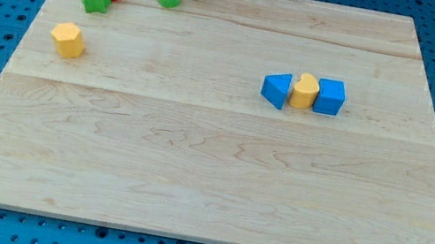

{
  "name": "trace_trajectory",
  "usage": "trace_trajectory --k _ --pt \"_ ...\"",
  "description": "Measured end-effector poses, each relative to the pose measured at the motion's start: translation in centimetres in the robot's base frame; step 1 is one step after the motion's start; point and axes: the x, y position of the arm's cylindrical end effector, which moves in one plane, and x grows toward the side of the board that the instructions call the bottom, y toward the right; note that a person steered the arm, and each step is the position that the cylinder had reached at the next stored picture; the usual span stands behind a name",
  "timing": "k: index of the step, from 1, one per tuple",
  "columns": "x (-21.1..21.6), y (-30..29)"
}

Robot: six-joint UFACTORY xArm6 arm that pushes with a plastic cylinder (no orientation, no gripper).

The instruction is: Push green circle into red circle

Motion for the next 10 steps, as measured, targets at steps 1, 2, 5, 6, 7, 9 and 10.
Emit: trace_trajectory --k 1,2,5,6,7,9,10 --pt "2.4 -2.8" --pt "2.1 -5.6" --pt "-0.4 -2.4" --pt "-0.2 -6.1" --pt "-0.3 -6.1" --pt "-0.1 -4.9" --pt "0.1 -3.7"
